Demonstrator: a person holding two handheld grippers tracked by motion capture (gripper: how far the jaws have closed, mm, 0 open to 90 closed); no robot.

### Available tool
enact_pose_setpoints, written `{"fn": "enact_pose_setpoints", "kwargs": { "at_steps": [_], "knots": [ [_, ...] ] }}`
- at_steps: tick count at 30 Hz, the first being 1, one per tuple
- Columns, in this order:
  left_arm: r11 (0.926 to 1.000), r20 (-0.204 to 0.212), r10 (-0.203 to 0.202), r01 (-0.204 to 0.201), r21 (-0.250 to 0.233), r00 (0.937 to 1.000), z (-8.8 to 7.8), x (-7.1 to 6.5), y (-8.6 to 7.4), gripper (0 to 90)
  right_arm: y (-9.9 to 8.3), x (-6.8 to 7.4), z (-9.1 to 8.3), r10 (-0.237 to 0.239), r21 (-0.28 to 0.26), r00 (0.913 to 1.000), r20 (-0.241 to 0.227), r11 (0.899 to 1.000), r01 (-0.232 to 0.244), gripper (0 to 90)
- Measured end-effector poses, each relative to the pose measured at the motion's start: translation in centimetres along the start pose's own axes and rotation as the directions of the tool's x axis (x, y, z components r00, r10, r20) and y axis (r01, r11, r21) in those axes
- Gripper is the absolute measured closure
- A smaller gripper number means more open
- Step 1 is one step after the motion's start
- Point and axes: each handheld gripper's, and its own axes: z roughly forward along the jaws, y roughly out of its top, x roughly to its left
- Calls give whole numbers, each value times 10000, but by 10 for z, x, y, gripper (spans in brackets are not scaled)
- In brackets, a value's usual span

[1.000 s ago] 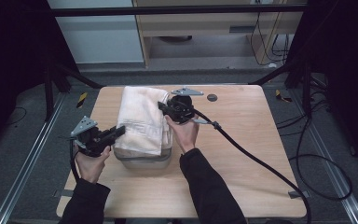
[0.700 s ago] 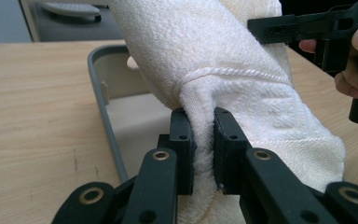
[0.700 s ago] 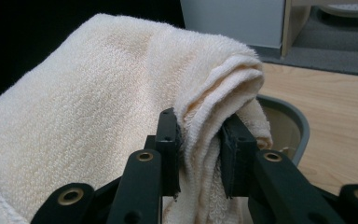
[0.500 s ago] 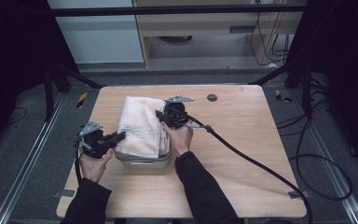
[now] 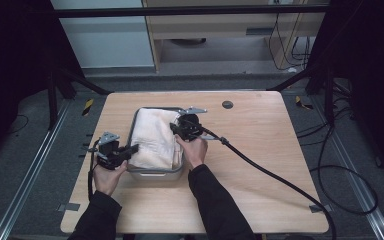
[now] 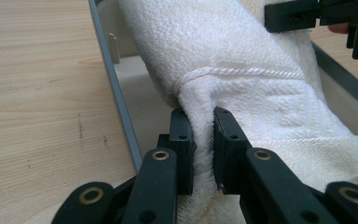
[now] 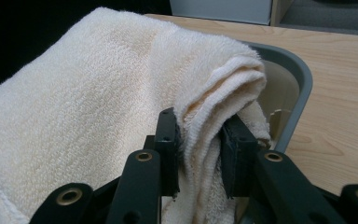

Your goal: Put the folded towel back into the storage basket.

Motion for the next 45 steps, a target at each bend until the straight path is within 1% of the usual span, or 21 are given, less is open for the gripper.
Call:
{"fn": "enact_pose_setpoints", "kwargs": {
  "at_steps": [2, 4, 8, 9, 13, 18, 19, 22, 23, 24, 25, 26, 28, 29, 30, 34, 35, 37, 42, 43, 45],
  "knots": [
    [9998, -204, 173, -171, 103, 9996, 2, -2, 0, 787, -2, -1, 3, -43, 59, 10000, 22, 10000, 43, 711],
    [9998, -204, 173, -171, 103, 9996, 2, -2, 0, 783, -4, -1, 6, -139, 87, 9999, 58, 9999, 138, 708],
    [9992, -471, 282, -267, 308, 9985, 3, -5, 0, 761, -5, -3, 8, -146, 240, 9999, 44, 9996, 145, 701],
    [9989, -635, 303, -280, 371, 9975, 2, -6, 0, 733, -5, -3, 9, -209, 296, 9998, 28, 9993, 208, 696],
    [9988, -610, 278, -253, 413, 9977, 2, -6, 0, 689, -6, -3, 11, -418, 436, 9991, 18, 9982, 417, 682],
    [9971, -791, 574, -532, 551, 9952, 2, -13, 0, 574, -7, -1, 12, -891, 630, 9960, -25, 9940, 891, 645],
    [9970, -789, 578, -535, 560, 9952, 2, -13, 0, 574, -7, -1, 12, -891, 630, 9960, -25, 9940, 891, 645],
    [9977, -666, 574, -548, 401, 9961, -3, -14, 1, 532, -7, 0, 11, -1078, 696, 9941, -93, 9917, 1082, 615],
    [9984, -621, 562, -557, 95, 9965, -8, -14, 2, 495, -7, 1, 9, -1334, 649, 9910, -73, 9889, 1336, 586],
    [9984, -621, 562, -557, 95, 9965, -8, -14, 2, 494, -7, 1, 9, -1334, 649, 9910, -73, 9889, 1336, 586],
    [9985, -517, 533, -537, -80, 9972, -11, -14, 3, 489, -6, 2, 6, -1627, 494, 9867, 63, 9855, 1622, 561],
    [9979, -463, 544, -559, -326, 9974, -17, -15, 5, 482, -5, 3, 3, -1690, 396, 9856, 39, 9849, 1687, 555],
    [9973, -438, 585, -604, -425, 9973, -20, -15, 6, 467, -3, 3, 1, -1716, 286, 9852, -3, 9848, 1715, 546],
    [9961, -397, 593, -617, -629, 9975, -25, -16, 6, 459, 0, 3, -7, -1745, 66, 9847, 16, 9846, 1745, 528],
    [9961, -397, 593, -617, -629, 9975, -25, -16, 6, 450, 0, 3, -7, -1745, 66, 9847, 16, 9846, 1745, 528],
    [9941, -403, 640, -673, -855, 9971, -34, -18, 5, 419, 7, 1, -29, -1769, -404, 9842, 74, 9834, 1771, 480],
    [9933, -404, 658, -693, -927, 9970, -36, -18, 5, 419, 7, 1, -29, -1769, -404, 9842, 74, 9834, 1771, 480],
    [9925, -386, 653, -690, -1010, 9971, -39, -19, 4, 404, 9, -1, -38, -1675, -556, 9859, 30, 9843, 1674, 453],
    [9906, -340, 659, -695, -1180, 9972, -45, -20, 2, 363, 11, -9, -60, -1749, -768, 9844, 187, 9814, 1759, 379],
    [9902, -328, 680, -715, -1199, 9971, -47, -20, 1, 348, 11, -13, -69, -1675, -869, 9857, 189, 9819, 1685, 343],
    [9899, -293, 680, -711, -1223, 9973, -48, -21, -1, 340, 10, -15, -74, -1639, -883, 9863, 172, 9824, 1647, 328]
  ]
}}
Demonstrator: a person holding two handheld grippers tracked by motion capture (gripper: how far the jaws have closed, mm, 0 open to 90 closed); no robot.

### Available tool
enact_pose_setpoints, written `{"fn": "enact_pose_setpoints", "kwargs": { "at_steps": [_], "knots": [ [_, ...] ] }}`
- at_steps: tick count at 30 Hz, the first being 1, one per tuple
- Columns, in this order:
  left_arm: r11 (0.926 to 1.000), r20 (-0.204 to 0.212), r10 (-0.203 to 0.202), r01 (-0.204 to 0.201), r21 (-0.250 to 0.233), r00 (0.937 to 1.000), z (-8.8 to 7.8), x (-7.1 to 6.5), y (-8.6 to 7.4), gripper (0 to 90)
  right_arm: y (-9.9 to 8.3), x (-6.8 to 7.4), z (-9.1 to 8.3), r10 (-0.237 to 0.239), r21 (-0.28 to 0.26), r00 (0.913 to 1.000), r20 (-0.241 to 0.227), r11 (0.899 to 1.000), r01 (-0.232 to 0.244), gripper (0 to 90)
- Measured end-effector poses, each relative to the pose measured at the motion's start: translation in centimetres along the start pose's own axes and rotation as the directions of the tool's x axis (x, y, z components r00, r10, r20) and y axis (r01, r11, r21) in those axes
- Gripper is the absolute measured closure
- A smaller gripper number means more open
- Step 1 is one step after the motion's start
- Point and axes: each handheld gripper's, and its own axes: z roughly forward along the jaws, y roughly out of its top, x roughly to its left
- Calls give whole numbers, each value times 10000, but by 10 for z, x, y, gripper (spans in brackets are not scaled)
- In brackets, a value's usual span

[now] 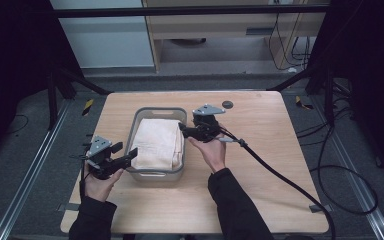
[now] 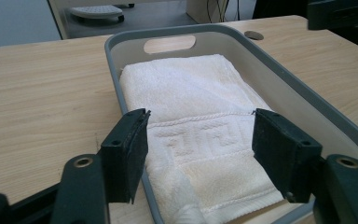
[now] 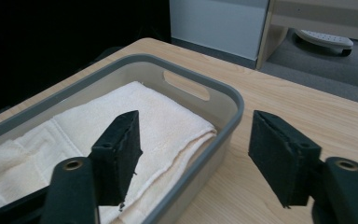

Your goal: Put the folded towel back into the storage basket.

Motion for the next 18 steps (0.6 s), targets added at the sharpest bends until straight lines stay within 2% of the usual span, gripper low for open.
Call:
{"fn": "enact_pose_setpoints", "kwargs": {
  "at_steps": [2, 4, 6, 7, 8, 9, 11, 15, 16, 17, 18],
  "knots": [
    [10000, 3, 12, -12, -78, 10000, -3, 0, -4, 319, -3, -6, -15, 39, -87, 10000, -6, 10000, -39, 292],
    [10000, 39, 7, -7, -83, 10000, -5, 0, -5, 314, -5, -8, -20, 46, -95, 10000, 9, 9999, -46, 280],
    [10000, 114, 13, -12, -81, 9999, -7, 1, -8, 289, -10, -13, -36, 127, -224, 9999, -106, 9997, -129, 261],
    [9999, 149, 38, -36, -154, 9999, -8, 2, -11, 289, -10, -13, -36, 127, -224, 9999, -106, 9997, -129, 261],
    [9997, 169, 89, -85, -244, 9998, -11, 3, -15, 277, -15, -17, -47, 171, -277, 9997, -169, 9995, -175, 249],
    [9997, 169, 89, -85, -244, 9998, -11, 3, -15, 276, -15, -17, -47, 171, -277, 9997, -169, 9995, -175, 249],
    [9996, 199, 73, -67, -283, 9998, -13, 5, -19, 273, -20, -21, -59, 234, -295, 9996, -186, 9993, -239, 240],
    [9996, 167, 104, -99, -282, 9998, -17, 7, -27, 259, -34, -31, -79, 352, -302, 9991, -238, 9989, -359, 218],
    [9994, 85, 226, -223, -257, 9997, -19, 8, -31, 252, -43, -37, -89, 333, -265, 9993, -181, 9991, -338, 209],
    [9994, 85, 226, -223, -257, 9997, -19, 8, -31, 247, -43, -37, -89, 333, -265, 9993, -181, 9991, -338, 209],
    [9993, 13, 284, -283, -242, 9996, -22, 10, -36, 242, -52, -43, -98, 368, -228, 9992, -129, 9991, -371, 203]
  ]
}}
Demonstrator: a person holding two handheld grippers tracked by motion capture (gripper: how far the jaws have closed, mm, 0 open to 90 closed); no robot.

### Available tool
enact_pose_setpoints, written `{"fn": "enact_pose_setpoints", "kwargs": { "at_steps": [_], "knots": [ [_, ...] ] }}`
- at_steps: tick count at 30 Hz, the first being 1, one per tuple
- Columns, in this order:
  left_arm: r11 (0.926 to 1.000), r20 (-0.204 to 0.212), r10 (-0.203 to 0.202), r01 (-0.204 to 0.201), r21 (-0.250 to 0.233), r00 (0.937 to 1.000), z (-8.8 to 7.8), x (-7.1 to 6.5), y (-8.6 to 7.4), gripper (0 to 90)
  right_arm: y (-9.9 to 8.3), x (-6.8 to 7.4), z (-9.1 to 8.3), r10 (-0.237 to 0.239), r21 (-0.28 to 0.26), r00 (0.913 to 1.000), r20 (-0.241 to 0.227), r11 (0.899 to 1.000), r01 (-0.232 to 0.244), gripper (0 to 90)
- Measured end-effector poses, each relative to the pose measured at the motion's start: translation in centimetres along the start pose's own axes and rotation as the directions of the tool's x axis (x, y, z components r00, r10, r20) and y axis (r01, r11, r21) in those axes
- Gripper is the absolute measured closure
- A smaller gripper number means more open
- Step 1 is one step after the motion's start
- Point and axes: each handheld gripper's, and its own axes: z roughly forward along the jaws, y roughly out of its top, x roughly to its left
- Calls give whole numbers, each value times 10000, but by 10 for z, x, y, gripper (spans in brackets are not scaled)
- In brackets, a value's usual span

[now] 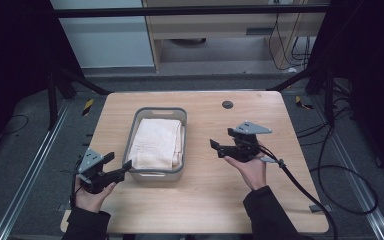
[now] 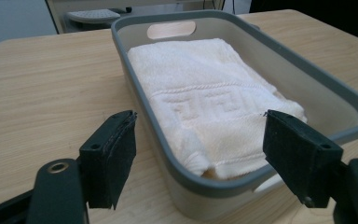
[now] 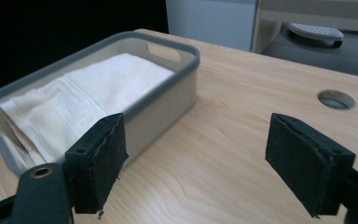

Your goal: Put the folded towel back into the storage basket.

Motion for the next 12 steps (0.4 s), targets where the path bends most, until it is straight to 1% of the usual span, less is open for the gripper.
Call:
{"fn": "enact_pose_setpoints", "kwargs": {
  "at_steps": [1, 3, 5, 9, 10, 11, 12],
  "knots": [
    [10000, 0, 0, 0, 0, 10000, 0, 0, 0, 237, 0, 0, 0, 0, 0, 10000, 0, 10000, 0, 203],
    [10000, -64, 33, -32, 41, 10000, -2, 2, -4, 232, -10, -7, -9, 104, 25, 9999, 57, 9999, -104, 190],
    [9998, -157, 222, -223, -11, 9996, -3, 4, -10, 217, -19, -15, -17, 208, 68, 9995, 235, 9998, -209, 179],
    [9986, -257, 475, -469, 259, 9985, -4, 8, -19, 206, -37, -30, -31, 279, 274, 9977, 614, 9992, -296, 166],
    [9982, -273, 521, -512, 318, 9983, -4, 9, -22, 199, -47, -38, -38, 268, 388, 9960, 851, 9988, -302, 162],
    [9978, -291, 546, -534, 406, 9981, -4, 10, -24, 199, -47, -38, -38, 268, 388, 9960, 851, 9988, -302, 162],
    [9976, -312, 535, -521, 465, 9981, -3, 11, -26, 198, -52, -41, -41, 293, 462, 9951, 940, 9984, -338, 161]
  ]
}}
